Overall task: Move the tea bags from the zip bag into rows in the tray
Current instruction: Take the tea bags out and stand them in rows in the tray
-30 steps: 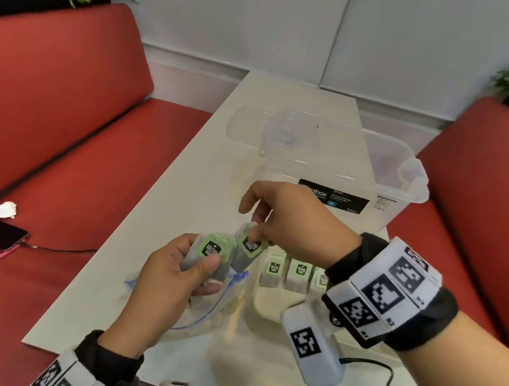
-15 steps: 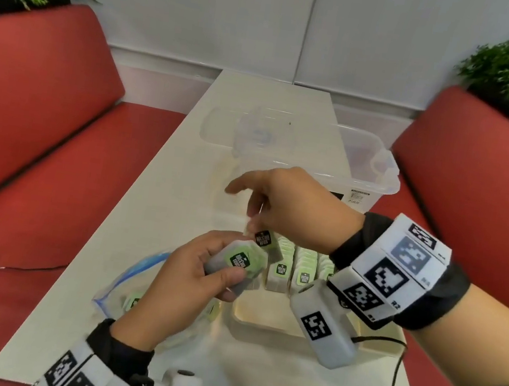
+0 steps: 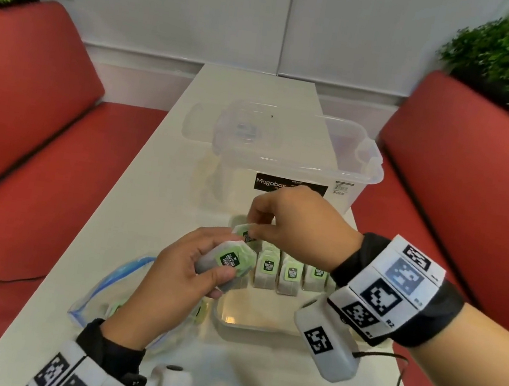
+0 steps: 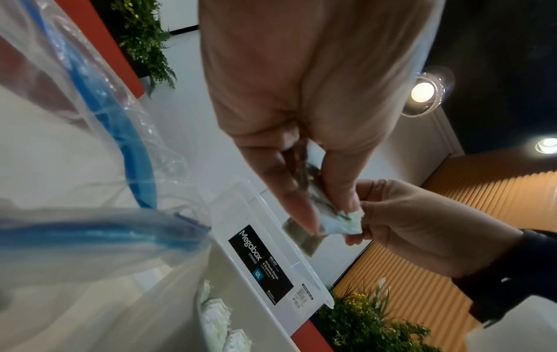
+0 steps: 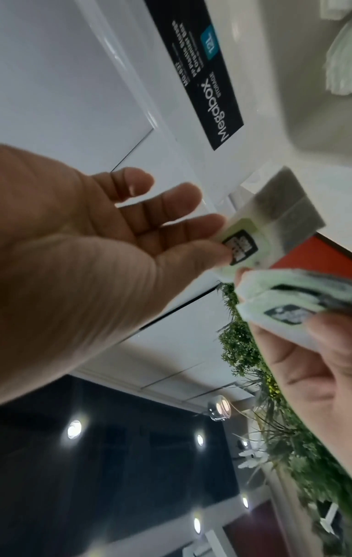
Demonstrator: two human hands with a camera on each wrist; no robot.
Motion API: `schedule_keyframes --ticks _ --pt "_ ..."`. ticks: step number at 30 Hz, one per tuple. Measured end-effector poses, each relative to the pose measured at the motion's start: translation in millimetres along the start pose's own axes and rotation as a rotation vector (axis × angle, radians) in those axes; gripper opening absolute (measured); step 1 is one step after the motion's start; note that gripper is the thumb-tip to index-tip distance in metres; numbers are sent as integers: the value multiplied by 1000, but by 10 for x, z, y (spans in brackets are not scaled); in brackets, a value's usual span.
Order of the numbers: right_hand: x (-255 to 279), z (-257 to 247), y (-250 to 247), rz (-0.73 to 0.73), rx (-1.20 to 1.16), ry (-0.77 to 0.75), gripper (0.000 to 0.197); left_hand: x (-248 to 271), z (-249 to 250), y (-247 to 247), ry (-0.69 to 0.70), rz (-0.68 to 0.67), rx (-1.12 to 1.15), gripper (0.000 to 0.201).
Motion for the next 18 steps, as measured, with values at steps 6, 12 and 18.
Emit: schedule_keyframes --ticks 6,12,18 --pt "104 174 -38 1 -95 19 11 -48 -39 249 -53 -129 -83 41" --pt "254 318 -34 -115 -27 -12 5 -57 -16 535 -7 -208 -209 44" --pt "413 796 -54 -234 113 116 8 -84 -139 506 1 -157 -212 46"
Point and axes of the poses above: each hand's wrist, its own x-axis away from the middle knuckle, its own y-axis out of the palm, z = x × y, the point moved 8 cm from there along -x, towards the middle knuckle, and after that the axes turned 8 degrees about -y, right-handed, at the moved point
